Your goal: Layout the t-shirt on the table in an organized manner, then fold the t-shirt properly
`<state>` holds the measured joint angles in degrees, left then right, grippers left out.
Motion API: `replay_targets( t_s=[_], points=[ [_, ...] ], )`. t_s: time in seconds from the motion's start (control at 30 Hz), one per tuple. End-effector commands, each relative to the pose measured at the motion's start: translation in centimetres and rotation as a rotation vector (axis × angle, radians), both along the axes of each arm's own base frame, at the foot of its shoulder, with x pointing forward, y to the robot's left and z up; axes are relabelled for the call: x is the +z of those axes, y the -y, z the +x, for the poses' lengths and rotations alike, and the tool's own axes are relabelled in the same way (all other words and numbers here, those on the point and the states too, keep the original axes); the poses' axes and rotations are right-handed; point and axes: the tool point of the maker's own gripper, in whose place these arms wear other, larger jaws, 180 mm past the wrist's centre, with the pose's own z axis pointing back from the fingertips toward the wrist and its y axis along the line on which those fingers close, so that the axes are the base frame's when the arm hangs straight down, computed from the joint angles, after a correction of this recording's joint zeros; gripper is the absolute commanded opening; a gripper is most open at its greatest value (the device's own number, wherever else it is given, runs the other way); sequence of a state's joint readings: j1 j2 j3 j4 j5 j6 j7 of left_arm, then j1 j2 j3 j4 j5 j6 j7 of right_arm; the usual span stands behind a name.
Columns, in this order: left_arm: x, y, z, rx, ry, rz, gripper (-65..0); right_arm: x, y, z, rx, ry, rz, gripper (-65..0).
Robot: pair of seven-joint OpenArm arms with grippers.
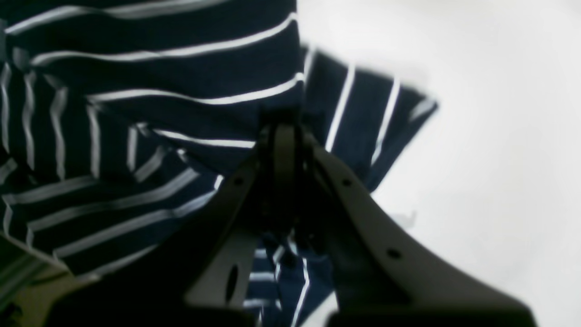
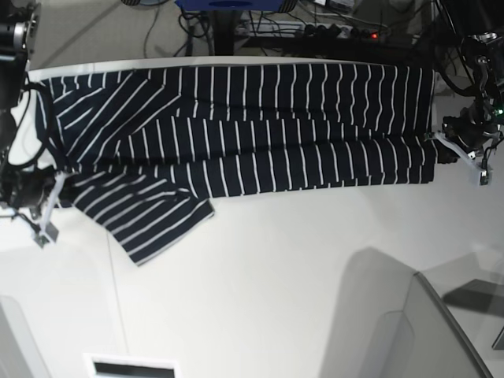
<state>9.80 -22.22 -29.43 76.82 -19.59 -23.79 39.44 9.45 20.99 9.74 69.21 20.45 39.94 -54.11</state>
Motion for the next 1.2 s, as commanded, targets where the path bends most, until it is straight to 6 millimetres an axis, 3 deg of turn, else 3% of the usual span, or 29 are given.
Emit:
replay_targets(
  t_s=[0.0, 0.33, 0.43, 0.63, 1.03, 1.1, 1.17],
  points=[
    [1.6, -1.1, 0.9, -0.002, 0.041, 0.034, -65.0, 1.8, 1.0, 1.2, 0.003, 0.049, -0.027, -65.0],
    [1.9, -1.3, 1.1, -0.005, 0.064, 0.045, -65.0, 0.5, 3.2, -2.8, -0.078, -0.048, -0.025, -65.0],
    [0.9, -0.4, 1.1, -0.065, 0.036, 0.089, -65.0, -0.2, 3.4, -3.9, -0.089, -0.067, -0.022, -65.0],
    [-0.8, 1.7, 0.7, -0.105, 0.001, 0.1, -65.0, -1.1, 2.0, -4.6, -0.084, -0.084, 0.003, -65.0],
    [-1.0, 1.9, 0.5, -0.102, -0.004, 0.095, -65.0, -1.6, 1.5, -5.1, -0.082, -0.097, 0.011, -64.1],
    [-1.1, 1.9, 0.5, -0.102, -0.006, 0.095, -65.0, -1.7, 1.5, -5.2, -0.082, -0.1, 0.011, -61.7],
    [-1.1, 1.9, 0.5, -0.103, -0.006, 0.095, -65.0, -1.7, 1.8, -5.3, -0.084, -0.102, 0.004, -53.1]
  ],
)
